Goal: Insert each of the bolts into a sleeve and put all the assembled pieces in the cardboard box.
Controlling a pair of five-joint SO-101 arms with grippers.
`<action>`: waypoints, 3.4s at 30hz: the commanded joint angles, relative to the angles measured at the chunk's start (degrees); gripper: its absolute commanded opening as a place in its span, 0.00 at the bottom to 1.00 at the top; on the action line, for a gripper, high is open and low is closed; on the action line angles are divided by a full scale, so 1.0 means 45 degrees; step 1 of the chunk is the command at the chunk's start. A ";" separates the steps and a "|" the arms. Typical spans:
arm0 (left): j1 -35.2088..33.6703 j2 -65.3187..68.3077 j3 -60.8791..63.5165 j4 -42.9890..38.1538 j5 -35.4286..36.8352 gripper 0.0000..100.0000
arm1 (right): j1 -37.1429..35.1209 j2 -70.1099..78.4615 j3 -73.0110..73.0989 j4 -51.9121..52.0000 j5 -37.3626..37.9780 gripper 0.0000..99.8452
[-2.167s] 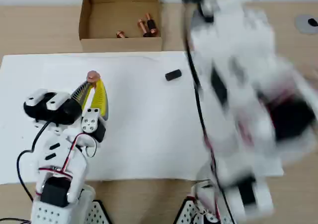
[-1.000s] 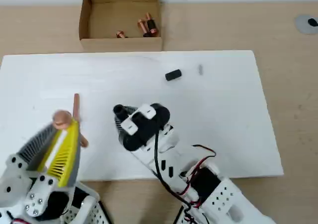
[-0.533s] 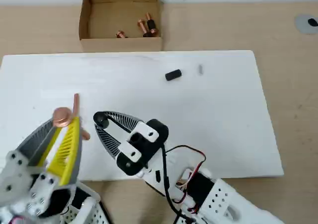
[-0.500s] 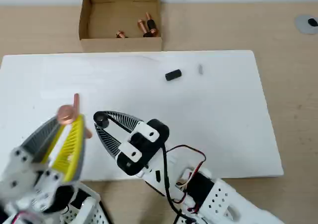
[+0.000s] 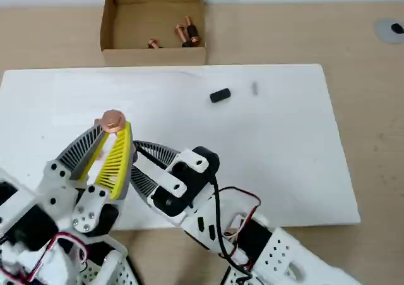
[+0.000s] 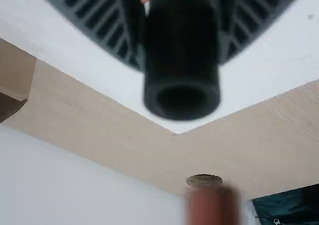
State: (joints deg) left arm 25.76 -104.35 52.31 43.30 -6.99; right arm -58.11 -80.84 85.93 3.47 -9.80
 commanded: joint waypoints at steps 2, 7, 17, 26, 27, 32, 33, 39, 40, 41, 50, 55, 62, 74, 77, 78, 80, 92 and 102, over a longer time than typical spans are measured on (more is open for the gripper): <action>-0.0899 0.0010 0.0059 -0.0371 -0.0059 0.00 | -0.0107 -0.0342 -0.0772 -0.0332 -0.0078 0.01; -0.1621 0.0010 0.0020 -0.0234 -0.0039 0.00 | -0.0107 -0.0342 -0.0752 -0.0332 -0.0078 0.01; -0.1563 0.0010 -0.0195 0.0938 0.0567 0.00 | -0.0088 -0.0342 -0.0694 -0.0352 -0.0078 0.01; -0.1563 0.0010 -0.0195 0.0938 0.0586 0.00 | -0.0088 -0.0342 -0.0752 -0.0371 -0.0078 0.01; -0.1563 0.0010 -0.0195 0.0918 0.0586 0.00 | -0.0088 -0.0342 -0.0772 -0.0371 -0.0078 0.01; -0.1543 0.0010 -0.0274 0.0860 0.0586 0.00 | -0.0088 -0.0342 -0.0791 -0.0371 -0.0059 0.01; -0.1543 0.0010 -0.0469 0.0918 0.0586 0.00 | -0.0088 -0.0342 -0.0830 -0.0371 -0.0059 0.01; -0.1543 0.0088 -0.0821 0.0977 0.0586 0.00 | -0.0088 -0.0244 -0.1221 -0.0371 -0.0059 0.01; -0.1543 0.0088 -0.0840 0.1114 0.0586 0.00 | -0.0088 -0.0244 -0.1221 -0.0371 -0.0059 0.01; -0.1465 0.0088 -0.0840 0.1250 0.0606 0.00 | -0.0088 -0.0244 -0.1241 -0.0371 -0.0059 0.01; -0.0254 0.0088 -0.0840 0.1641 0.0664 0.00 | -0.0088 -0.0283 -0.1182 -0.0371 -0.0059 0.01; -0.0293 0.0049 -0.0821 0.1621 -0.0234 0.00 | -0.0088 -0.0283 -0.1162 -0.0371 -0.0059 0.01; -0.0313 0.0010 -0.0195 0.1074 -0.0527 0.00 | -0.0107 -0.0244 -0.1162 -0.0371 -0.0078 0.01; -0.0957 0.0010 0.1426 -0.1250 -0.0508 0.00 | -0.0107 -0.0322 -0.1162 -0.0352 -0.0078 0.01; -0.0977 0.0010 0.1446 -0.1172 -0.0508 0.00 | -0.0088 -0.0322 -0.1162 -0.0352 -0.0059 0.01; -0.0977 0.0010 0.1446 -0.1153 -0.0527 0.00 | -0.0088 -0.0322 -0.1162 -0.0352 -0.0059 0.01; -0.1094 0.0010 0.1407 -0.1133 -0.0664 0.00 | -0.0088 -0.0322 -0.1162 -0.0352 -0.0059 0.01; -0.1348 0.0088 0.0625 0.0156 -0.0352 0.00 | 0.0537 -0.0322 -0.1162 -0.0332 -0.0059 0.01; -0.1289 0.0029 0.0567 0.0078 -0.0195 0.00 | 0.0459 -0.0322 -0.1182 -0.0332 -0.0098 0.01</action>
State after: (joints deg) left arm 19.34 -104.26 56.97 44.97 -8.75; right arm -56.88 -80.84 84.88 3.47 -9.80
